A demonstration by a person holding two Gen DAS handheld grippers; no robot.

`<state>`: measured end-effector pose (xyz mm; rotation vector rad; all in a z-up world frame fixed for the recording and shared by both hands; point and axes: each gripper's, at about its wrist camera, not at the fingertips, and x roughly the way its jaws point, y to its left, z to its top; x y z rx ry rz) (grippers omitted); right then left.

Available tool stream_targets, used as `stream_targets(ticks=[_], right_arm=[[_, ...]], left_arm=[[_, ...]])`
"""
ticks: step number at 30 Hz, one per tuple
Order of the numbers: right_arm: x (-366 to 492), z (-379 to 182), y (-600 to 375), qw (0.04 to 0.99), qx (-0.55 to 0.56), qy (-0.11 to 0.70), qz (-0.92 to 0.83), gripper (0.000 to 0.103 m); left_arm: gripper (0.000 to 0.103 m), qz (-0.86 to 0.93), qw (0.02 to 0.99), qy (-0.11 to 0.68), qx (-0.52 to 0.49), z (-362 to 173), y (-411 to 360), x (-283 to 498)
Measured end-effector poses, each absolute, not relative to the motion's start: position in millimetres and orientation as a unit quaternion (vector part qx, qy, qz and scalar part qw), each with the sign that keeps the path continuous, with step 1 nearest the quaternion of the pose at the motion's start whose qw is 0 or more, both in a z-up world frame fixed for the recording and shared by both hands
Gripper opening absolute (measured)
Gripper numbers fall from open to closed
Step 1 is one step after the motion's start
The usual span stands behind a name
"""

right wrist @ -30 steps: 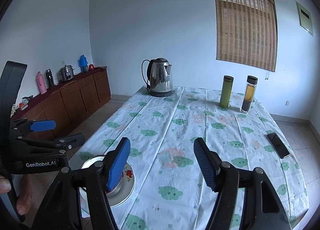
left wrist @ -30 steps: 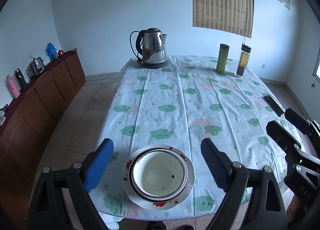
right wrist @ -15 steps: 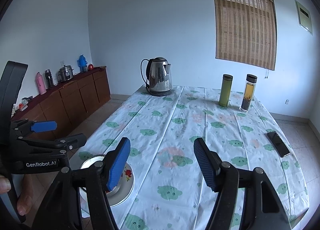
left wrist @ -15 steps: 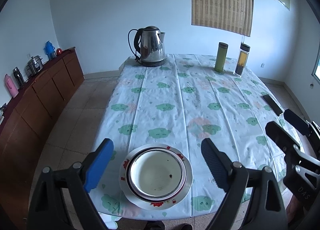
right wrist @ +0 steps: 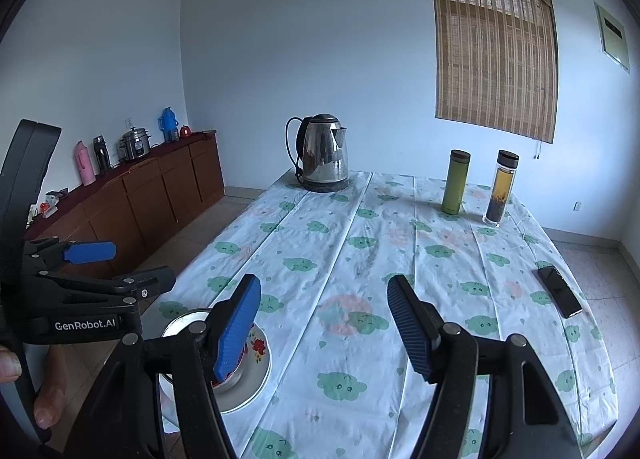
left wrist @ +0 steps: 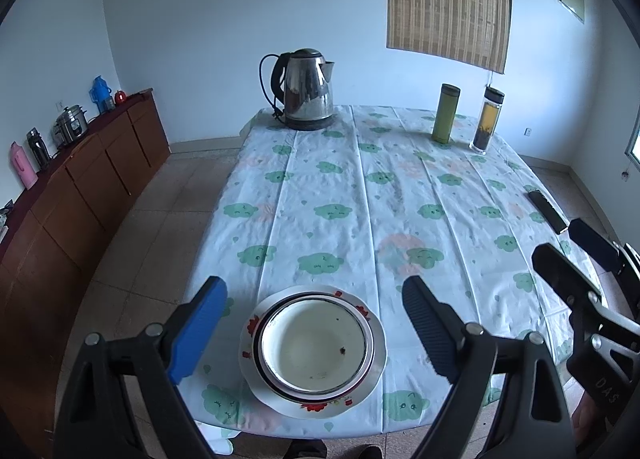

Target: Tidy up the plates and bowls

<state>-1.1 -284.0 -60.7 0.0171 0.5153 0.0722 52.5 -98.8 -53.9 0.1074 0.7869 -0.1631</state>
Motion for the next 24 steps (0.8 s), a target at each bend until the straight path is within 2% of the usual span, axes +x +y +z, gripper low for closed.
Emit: stream_targets(ticks=[14, 21, 24], right_arm=[[-0.4, -58.4, -282.4, 0.969, 0.003, 0.246, 0.036, 0.068], [0.6, -57.5, -280.4, 0.97, -0.004, 0.241, 0.037, 0.068], [1.6, -57.6, -279.9, 0.97, -0.005, 0.24, 0.038, 0.068]], left_arm=[[0.092, -0.077, 0.921, 0.38, 0.049, -53.2, -101.1, 53.3], [0.102, -0.069, 0.921, 0.379, 0.056, -53.7, -102.3, 54.0], [0.103, -0.062, 0.923, 0.376, 0.057, -54.3, -101.4, 55.1]])
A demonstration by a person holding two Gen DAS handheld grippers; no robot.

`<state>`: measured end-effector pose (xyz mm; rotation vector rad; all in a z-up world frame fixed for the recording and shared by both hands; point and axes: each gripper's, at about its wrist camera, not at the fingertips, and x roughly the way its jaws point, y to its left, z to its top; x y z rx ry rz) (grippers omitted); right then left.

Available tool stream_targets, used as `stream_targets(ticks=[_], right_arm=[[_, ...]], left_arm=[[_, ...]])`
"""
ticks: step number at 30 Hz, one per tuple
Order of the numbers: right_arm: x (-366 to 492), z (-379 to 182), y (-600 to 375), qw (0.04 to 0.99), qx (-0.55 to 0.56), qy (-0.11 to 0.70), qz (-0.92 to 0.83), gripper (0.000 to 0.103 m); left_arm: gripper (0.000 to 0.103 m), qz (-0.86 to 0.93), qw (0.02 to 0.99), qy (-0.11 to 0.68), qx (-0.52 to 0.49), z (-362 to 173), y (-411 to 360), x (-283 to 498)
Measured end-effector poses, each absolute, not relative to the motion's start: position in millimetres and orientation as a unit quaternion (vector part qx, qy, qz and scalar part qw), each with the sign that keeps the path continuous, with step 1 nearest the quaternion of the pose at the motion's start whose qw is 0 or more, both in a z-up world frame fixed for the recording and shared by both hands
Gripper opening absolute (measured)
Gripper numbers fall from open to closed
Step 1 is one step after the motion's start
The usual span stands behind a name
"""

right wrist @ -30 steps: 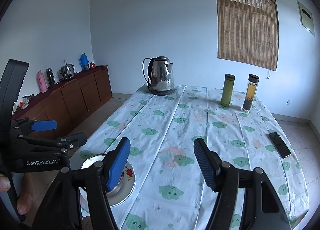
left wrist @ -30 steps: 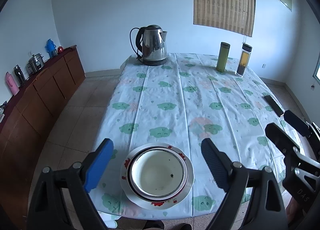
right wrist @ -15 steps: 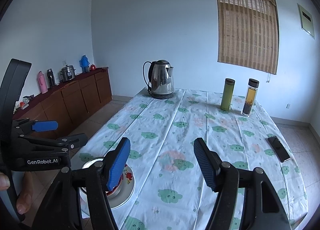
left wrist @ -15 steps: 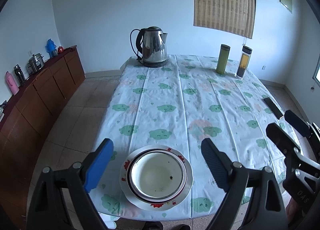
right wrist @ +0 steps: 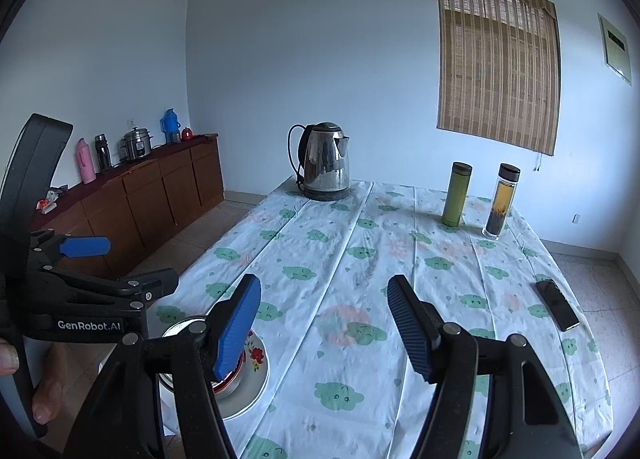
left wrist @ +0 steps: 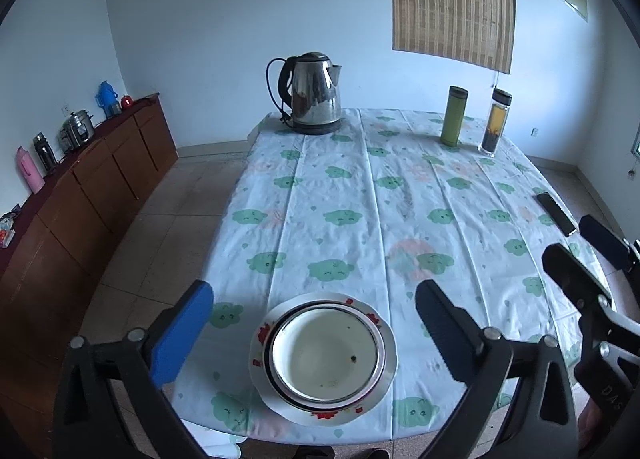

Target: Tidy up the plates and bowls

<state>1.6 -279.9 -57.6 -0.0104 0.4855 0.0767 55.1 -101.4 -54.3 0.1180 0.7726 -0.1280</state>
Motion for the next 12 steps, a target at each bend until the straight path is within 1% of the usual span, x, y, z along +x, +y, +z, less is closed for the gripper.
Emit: stream_targets(ticks=[12], right_arm=[[5.4, -59.9, -281.9, 0.969, -0.005, 0.245, 0.041, 0.068]], left_arm=[[0.103, -0.063, 0.926, 0.367, 0.06, -53.6, -101.9, 56.8]])
